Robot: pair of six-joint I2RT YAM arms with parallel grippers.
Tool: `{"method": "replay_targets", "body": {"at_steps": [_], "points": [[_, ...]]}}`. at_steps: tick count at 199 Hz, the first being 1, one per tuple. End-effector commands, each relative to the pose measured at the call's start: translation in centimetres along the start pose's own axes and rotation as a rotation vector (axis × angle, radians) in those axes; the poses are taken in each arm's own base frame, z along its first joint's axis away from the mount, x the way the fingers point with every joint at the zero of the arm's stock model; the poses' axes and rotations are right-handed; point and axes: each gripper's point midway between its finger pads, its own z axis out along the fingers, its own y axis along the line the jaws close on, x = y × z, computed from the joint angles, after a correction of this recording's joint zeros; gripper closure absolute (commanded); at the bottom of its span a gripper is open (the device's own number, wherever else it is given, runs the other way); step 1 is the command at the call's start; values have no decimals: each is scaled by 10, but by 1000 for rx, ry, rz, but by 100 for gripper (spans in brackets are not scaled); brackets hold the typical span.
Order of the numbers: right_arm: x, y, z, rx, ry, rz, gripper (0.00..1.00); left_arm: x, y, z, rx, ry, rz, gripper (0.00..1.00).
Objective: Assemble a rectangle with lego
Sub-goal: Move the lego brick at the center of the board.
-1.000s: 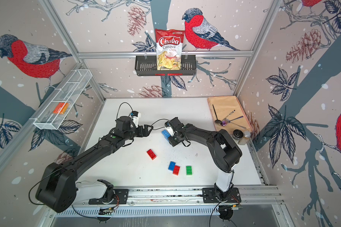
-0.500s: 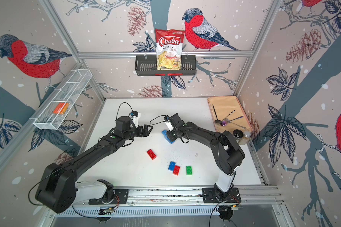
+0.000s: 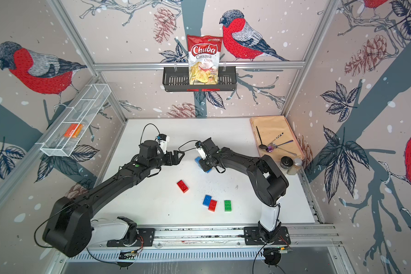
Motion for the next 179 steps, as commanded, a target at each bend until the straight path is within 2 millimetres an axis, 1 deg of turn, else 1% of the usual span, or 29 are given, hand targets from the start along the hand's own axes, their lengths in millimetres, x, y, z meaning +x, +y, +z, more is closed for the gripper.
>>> {"method": "replay_targets", "body": {"at_steps": [1,20,49,70,87,109,134,179], "points": [[1,0,2,11,5,-22,62,-7,-4,0,16,-26,7,10],[3,1,3,9,11,-26,62,-7,-3,1,14,-25,6,11],[3,1,2,14,9,-29,61,-6,-3,1,13,-24,5,10],[4,2,2,11,11,-30,62,-6,-3,1,13,-23,7,10],[6,1,4,9,17,-27,66,-7,-3,1,13,-24,6,10],[7,3,4,1,20,-26,76,-7,-3,1,14,-25,6,10],[9,5,6,-11,32,-26,78,-7,-3,0,13,-25,7,10],[19,7,10,-23,55,-21,82,-7,-3,0,11,-27,7,10]]}}
